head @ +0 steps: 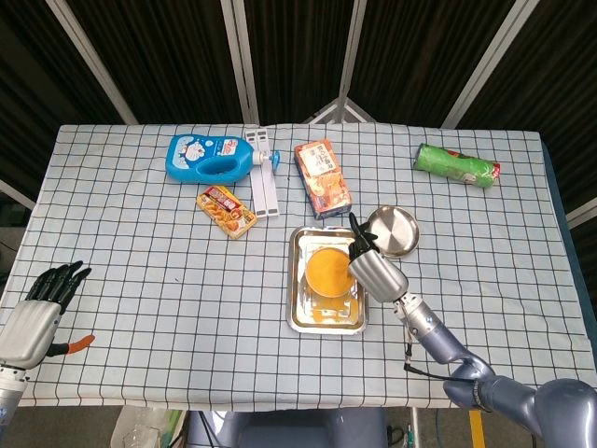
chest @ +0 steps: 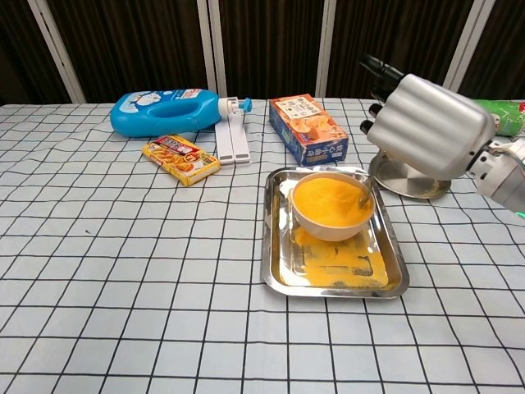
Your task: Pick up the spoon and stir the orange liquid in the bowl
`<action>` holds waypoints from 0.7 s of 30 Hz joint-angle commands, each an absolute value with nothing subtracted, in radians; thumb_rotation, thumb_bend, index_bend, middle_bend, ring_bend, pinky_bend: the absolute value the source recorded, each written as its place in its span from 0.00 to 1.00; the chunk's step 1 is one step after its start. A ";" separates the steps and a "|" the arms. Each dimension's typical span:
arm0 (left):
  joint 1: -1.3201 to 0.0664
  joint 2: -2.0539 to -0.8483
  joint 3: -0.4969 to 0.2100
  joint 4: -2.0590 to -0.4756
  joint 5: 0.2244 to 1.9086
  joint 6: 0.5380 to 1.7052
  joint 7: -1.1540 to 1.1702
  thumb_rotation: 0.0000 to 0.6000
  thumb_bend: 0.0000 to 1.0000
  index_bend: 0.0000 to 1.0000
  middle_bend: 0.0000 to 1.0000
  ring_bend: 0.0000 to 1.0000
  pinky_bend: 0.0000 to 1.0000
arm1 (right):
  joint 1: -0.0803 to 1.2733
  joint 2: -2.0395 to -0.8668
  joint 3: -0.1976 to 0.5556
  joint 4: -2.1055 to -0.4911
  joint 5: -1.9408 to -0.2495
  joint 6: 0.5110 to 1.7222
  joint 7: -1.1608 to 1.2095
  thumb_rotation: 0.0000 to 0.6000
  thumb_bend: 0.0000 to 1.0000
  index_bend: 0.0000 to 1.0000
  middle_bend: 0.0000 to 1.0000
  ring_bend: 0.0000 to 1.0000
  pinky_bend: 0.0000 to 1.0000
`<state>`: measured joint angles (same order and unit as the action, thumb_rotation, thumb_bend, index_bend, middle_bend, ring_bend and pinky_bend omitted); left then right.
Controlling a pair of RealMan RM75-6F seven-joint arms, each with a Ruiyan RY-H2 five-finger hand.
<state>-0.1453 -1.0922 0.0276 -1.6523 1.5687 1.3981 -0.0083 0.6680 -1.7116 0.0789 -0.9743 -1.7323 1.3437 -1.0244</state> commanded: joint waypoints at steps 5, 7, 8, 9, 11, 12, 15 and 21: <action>-0.147 -1.091 0.027 -1.653 1.566 1.393 -0.011 1.00 0.00 0.00 0.00 0.00 0.00 | 0.660 -1.732 0.066 -0.943 -1.731 1.334 -1.003 1.00 0.64 0.72 0.55 0.35 0.06; -0.147 -1.092 0.027 -1.653 1.566 1.393 -0.011 1.00 0.00 0.00 0.00 0.00 0.00 | 0.660 -1.743 0.065 -0.940 -1.730 1.333 -0.994 1.00 0.64 0.72 0.55 0.35 0.06; -0.148 -1.092 0.027 -1.653 1.565 1.393 -0.011 1.00 0.00 0.00 0.00 0.00 0.00 | 0.660 -1.753 0.066 -0.939 -1.728 1.333 -0.988 1.00 0.64 0.72 0.55 0.35 0.06; -0.148 -1.092 0.027 -1.653 1.565 1.392 -0.010 1.00 0.00 0.00 0.00 0.00 0.00 | 0.661 -1.759 0.067 -0.937 -1.728 1.333 -0.985 1.00 0.64 0.72 0.55 0.35 0.06; -0.148 -1.092 0.026 -1.653 1.564 1.392 -0.009 1.00 0.00 0.00 0.00 0.00 0.00 | 0.664 -1.769 0.070 -0.934 -1.728 1.334 -0.980 1.00 0.64 0.72 0.55 0.35 0.06; -0.148 -1.092 0.026 -1.653 1.563 1.392 -0.009 1.00 0.00 0.00 0.00 0.00 0.00 | 0.667 -1.776 0.074 -0.935 -1.728 1.337 -0.976 1.00 0.64 0.72 0.55 0.35 0.06; -0.148 -1.092 0.026 -1.652 1.561 1.392 -0.010 1.00 0.00 0.00 0.00 0.00 0.00 | 0.674 -1.787 0.085 -0.937 -1.726 1.341 -0.971 1.00 0.64 0.72 0.55 0.35 0.06; -0.146 -1.091 0.025 -1.651 1.561 1.395 -0.014 1.00 0.00 0.00 0.00 0.00 0.00 | 0.693 -1.780 0.109 -0.943 -1.725 1.347 -0.982 1.00 0.64 0.72 0.55 0.35 0.06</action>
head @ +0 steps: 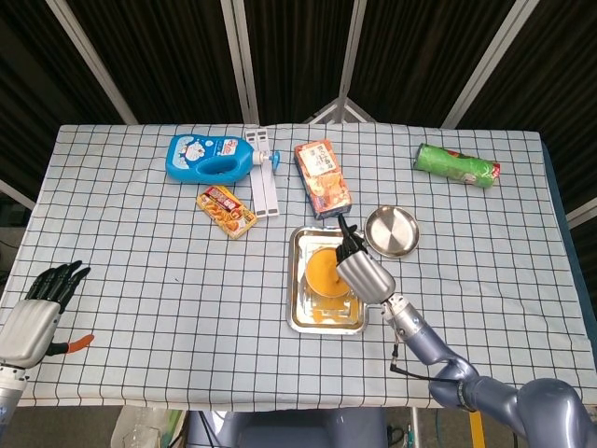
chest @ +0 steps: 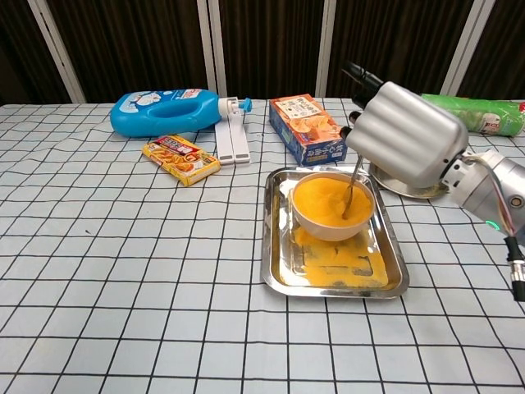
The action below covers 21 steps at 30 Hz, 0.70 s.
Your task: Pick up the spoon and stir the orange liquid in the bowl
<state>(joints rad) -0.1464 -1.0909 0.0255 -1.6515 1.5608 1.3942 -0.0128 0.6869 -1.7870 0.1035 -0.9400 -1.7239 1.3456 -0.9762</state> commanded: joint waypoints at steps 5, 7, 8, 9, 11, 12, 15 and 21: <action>-0.146 -1.091 0.026 -1.650 1.561 1.396 -0.015 1.00 0.00 0.00 0.00 0.00 0.00 | 0.700 -1.735 0.119 -0.982 -1.730 1.351 -1.000 1.00 0.64 0.72 0.55 0.35 0.06; -0.146 -1.091 0.026 -1.650 1.562 1.395 -0.015 1.00 0.00 0.00 0.00 0.00 0.00 | 0.699 -1.727 0.121 -0.993 -1.728 1.351 -1.003 1.00 0.64 0.72 0.55 0.35 0.06; -0.146 -1.091 0.026 -1.651 1.562 1.395 -0.014 1.00 0.00 0.00 0.00 0.00 0.00 | 0.698 -1.723 0.122 -1.001 -1.726 1.351 -1.005 1.00 0.64 0.72 0.55 0.35 0.06; -0.146 -1.091 0.026 -1.651 1.562 1.395 -0.014 1.00 0.00 0.00 0.00 0.00 0.00 | 0.698 -1.718 0.123 -1.008 -1.727 1.353 -1.008 1.00 0.64 0.72 0.55 0.35 0.06; -0.146 -1.091 0.027 -1.651 1.564 1.396 -0.012 1.00 0.00 0.00 0.00 0.00 0.00 | 0.698 -1.708 0.121 -1.020 -1.731 1.353 -1.017 1.00 0.64 0.72 0.55 0.35 0.06; -0.146 -1.091 0.027 -1.651 1.564 1.396 -0.011 1.00 0.00 0.00 0.00 0.00 0.00 | 0.698 -1.703 0.117 -1.025 -1.733 1.349 -1.023 1.00 0.64 0.72 0.55 0.35 0.06; -0.146 -1.093 0.027 -1.651 1.566 1.397 -0.009 1.00 0.00 0.00 0.00 0.00 0.00 | 0.704 -1.678 0.085 -1.026 -1.765 1.324 -1.058 1.00 0.64 0.72 0.55 0.35 0.06; -0.146 -1.093 0.027 -1.651 1.565 1.396 -0.009 1.00 0.00 0.00 0.00 0.00 0.00 | 0.700 -1.667 0.081 -1.044 -1.765 1.320 -1.064 1.00 0.64 0.72 0.55 0.35 0.06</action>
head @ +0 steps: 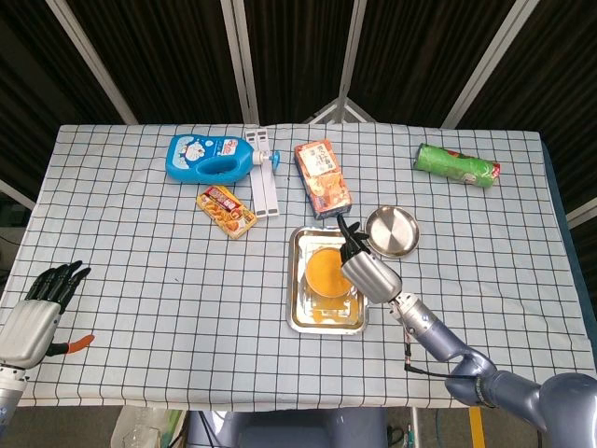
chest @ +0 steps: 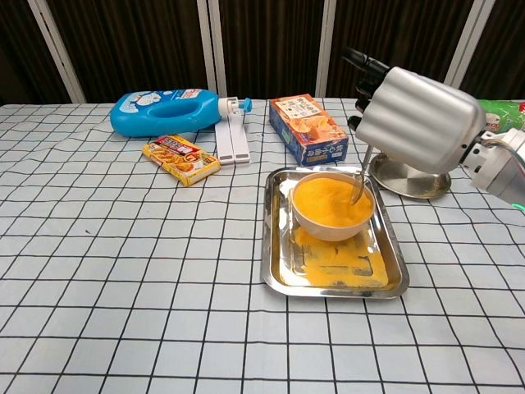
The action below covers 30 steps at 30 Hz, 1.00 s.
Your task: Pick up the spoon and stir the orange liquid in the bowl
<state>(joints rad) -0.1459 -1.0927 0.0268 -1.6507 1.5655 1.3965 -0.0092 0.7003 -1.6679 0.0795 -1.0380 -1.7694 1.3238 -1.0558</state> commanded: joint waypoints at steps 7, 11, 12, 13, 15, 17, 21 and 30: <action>-0.147 -1.092 0.027 -1.651 1.563 1.393 -0.012 1.00 0.00 0.00 0.00 0.00 0.00 | 0.710 -1.656 0.075 -1.047 -1.782 1.303 -1.083 1.00 0.64 0.72 0.55 0.35 0.06; -0.147 -1.092 0.028 -1.652 1.562 1.391 -0.013 1.00 0.00 0.00 0.00 0.00 0.00 | 0.713 -1.655 0.080 -1.053 -1.780 1.302 -1.079 1.00 0.64 0.72 0.55 0.35 0.06; -0.147 -1.091 0.028 -1.652 1.562 1.391 -0.013 1.00 0.00 0.00 0.00 0.00 0.00 | 0.717 -1.654 0.082 -1.054 -1.784 1.304 -1.079 1.00 0.64 0.72 0.55 0.35 0.06; -0.148 -1.091 0.027 -1.652 1.562 1.391 -0.013 1.00 0.00 0.00 0.00 0.00 0.00 | 0.714 -1.657 0.089 -1.060 -1.775 1.305 -1.069 1.00 0.64 0.72 0.55 0.35 0.06; -0.148 -1.091 0.027 -1.653 1.561 1.390 -0.013 1.00 0.00 0.00 0.00 0.00 0.00 | 0.715 -1.656 0.087 -1.062 -1.775 1.300 -1.078 1.00 0.64 0.72 0.55 0.35 0.06; -0.148 -1.092 0.027 -1.652 1.561 1.389 -0.012 1.00 0.00 0.00 0.00 0.00 0.00 | 0.714 -1.657 0.090 -1.070 -1.775 1.307 -1.065 1.00 0.64 0.72 0.55 0.35 0.06; -0.147 -1.091 0.027 -1.653 1.560 1.391 -0.013 1.00 0.00 0.00 0.00 0.00 0.00 | 0.702 -1.669 0.115 -1.075 -1.744 1.323 -1.052 1.00 0.64 0.72 0.55 0.35 0.06; -0.146 -1.089 0.027 -1.655 1.556 1.390 -0.017 1.00 0.00 0.00 0.00 0.00 0.00 | 0.650 -1.676 0.242 -1.102 -1.566 1.363 -0.972 1.00 0.64 0.72 0.55 0.35 0.06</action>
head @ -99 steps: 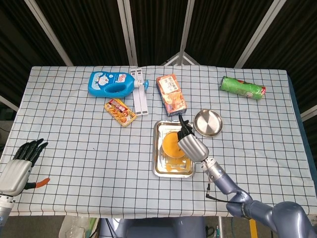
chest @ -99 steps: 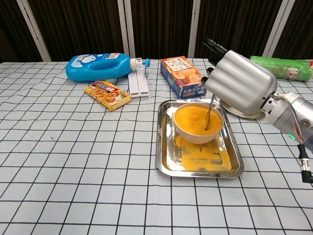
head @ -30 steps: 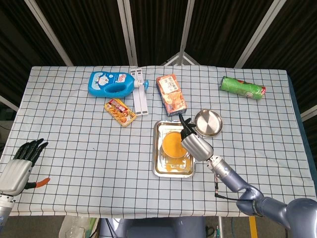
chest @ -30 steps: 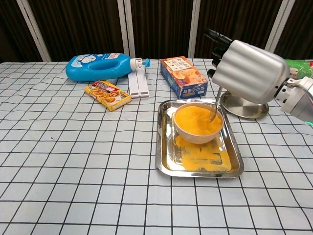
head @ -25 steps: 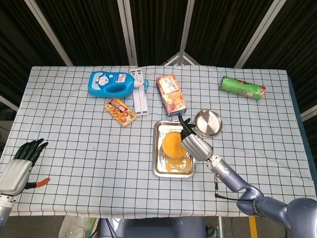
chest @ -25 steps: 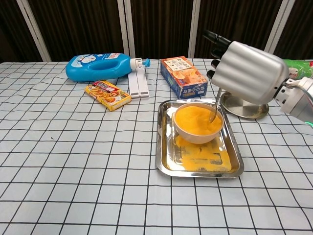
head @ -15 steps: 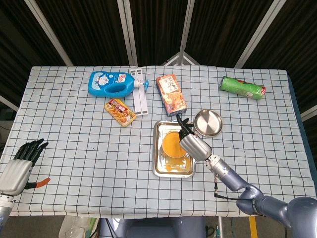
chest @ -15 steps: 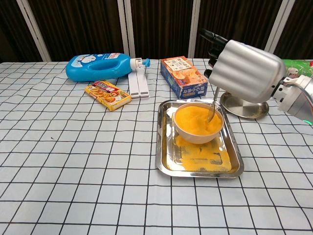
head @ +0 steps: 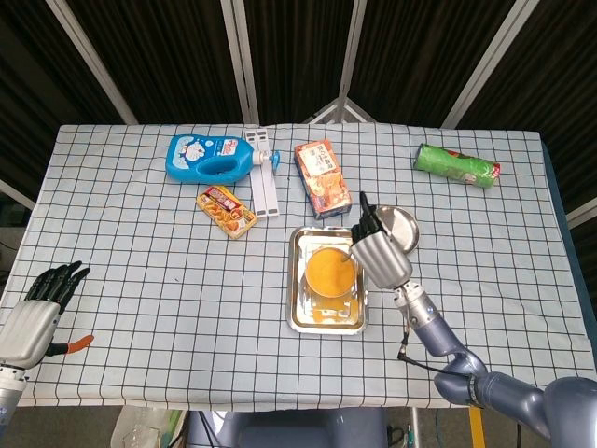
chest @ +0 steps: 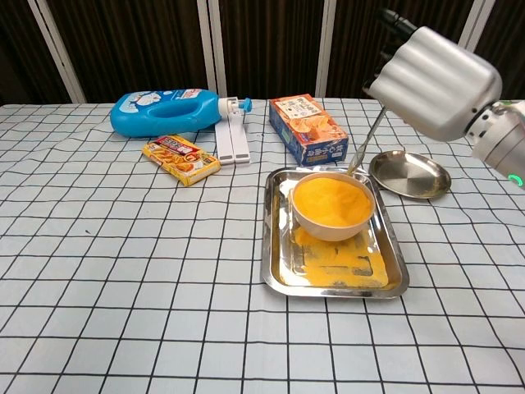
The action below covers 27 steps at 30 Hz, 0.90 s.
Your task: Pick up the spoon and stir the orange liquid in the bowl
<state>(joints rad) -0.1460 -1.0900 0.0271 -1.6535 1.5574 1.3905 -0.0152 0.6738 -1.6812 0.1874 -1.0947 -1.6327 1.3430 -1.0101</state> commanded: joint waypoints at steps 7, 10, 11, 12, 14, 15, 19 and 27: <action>-0.146 -1.090 0.027 -1.658 1.553 1.388 -0.009 1.00 0.00 0.00 0.00 0.00 0.00 | 0.617 -1.644 0.308 -1.040 -1.444 1.353 -0.910 1.00 0.64 0.72 0.55 0.35 0.07; -0.147 -1.092 0.026 -1.659 1.552 1.387 -0.001 1.00 0.00 0.00 0.00 0.00 0.00 | 0.602 -1.649 0.308 -0.988 -1.405 1.330 -0.874 1.00 0.64 0.72 0.55 0.35 0.07; -0.147 -1.093 0.026 -1.659 1.552 1.387 0.001 1.00 0.00 0.00 0.00 0.00 0.00 | 0.597 -1.653 0.305 -0.970 -1.395 1.323 -0.862 1.00 0.64 0.72 0.55 0.35 0.07; -0.147 -1.094 0.026 -1.659 1.552 1.386 0.004 1.00 0.00 0.00 0.00 0.00 0.00 | 0.593 -1.658 0.300 -0.952 -1.388 1.314 -0.850 1.00 0.64 0.72 0.55 0.35 0.07; -0.148 -1.095 0.026 -1.660 1.551 1.385 0.009 1.00 0.00 0.00 0.00 0.00 0.00 | 0.585 -1.674 0.285 -0.903 -1.374 1.293 -0.824 1.00 0.64 0.72 0.55 0.35 0.07; -0.148 -1.096 0.026 -1.661 1.550 1.384 0.010 1.00 0.00 0.00 0.00 0.00 0.00 | 0.583 -1.677 0.282 -0.893 -1.372 1.289 -0.819 1.00 0.64 0.72 0.55 0.35 0.07; -0.149 -1.098 0.025 -1.663 1.548 1.381 0.019 1.00 0.00 0.00 0.00 0.00 0.00 | 0.571 -1.722 0.264 -0.803 -1.346 1.254 -0.771 1.00 0.64 0.72 0.55 0.35 0.07; -0.152 -1.102 0.024 -1.665 1.542 1.372 0.027 1.00 0.00 0.00 0.00 0.00 0.00 | 0.582 -1.831 0.255 -0.649 -1.318 1.214 -0.690 1.00 0.64 0.72 0.55 0.35 0.07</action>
